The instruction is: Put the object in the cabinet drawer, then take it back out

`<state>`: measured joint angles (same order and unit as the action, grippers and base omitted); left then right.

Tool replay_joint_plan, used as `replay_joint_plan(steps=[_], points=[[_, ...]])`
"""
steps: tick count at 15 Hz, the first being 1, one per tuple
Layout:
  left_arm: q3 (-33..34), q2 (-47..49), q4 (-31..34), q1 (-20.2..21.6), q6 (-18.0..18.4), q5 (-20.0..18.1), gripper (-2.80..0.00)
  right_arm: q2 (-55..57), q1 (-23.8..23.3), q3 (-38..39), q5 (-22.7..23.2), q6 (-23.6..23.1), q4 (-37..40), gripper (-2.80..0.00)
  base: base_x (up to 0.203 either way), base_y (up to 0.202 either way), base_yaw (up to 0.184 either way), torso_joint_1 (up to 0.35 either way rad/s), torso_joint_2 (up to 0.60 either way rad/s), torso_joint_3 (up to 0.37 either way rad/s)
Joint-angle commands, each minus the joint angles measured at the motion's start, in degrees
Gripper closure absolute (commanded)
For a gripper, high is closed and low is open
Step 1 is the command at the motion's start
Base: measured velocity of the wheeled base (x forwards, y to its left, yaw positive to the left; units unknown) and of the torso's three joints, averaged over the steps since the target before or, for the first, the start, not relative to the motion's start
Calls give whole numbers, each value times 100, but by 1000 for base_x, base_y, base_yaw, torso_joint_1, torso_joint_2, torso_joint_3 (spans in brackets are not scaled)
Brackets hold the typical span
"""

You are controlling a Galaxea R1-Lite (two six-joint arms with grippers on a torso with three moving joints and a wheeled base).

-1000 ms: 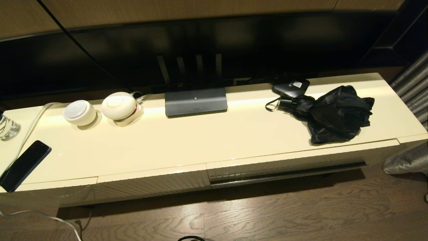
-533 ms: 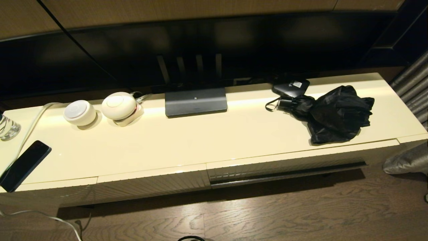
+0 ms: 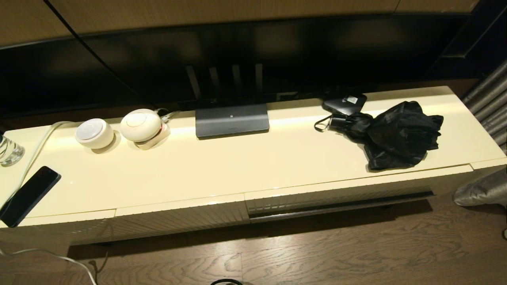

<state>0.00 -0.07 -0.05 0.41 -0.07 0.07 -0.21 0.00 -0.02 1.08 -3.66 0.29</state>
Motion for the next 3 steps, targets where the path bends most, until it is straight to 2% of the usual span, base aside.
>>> replay_joint_plan(steps=[1,3], points=[[18,7,0,2,-1,1,0,21,9,2,-21,76,-20,0,0,0,0,0,0,0],[18,7,-4,2,-1,1,0,21,9,2,-21,76,-20,0,0,0,0,0,0,0]])
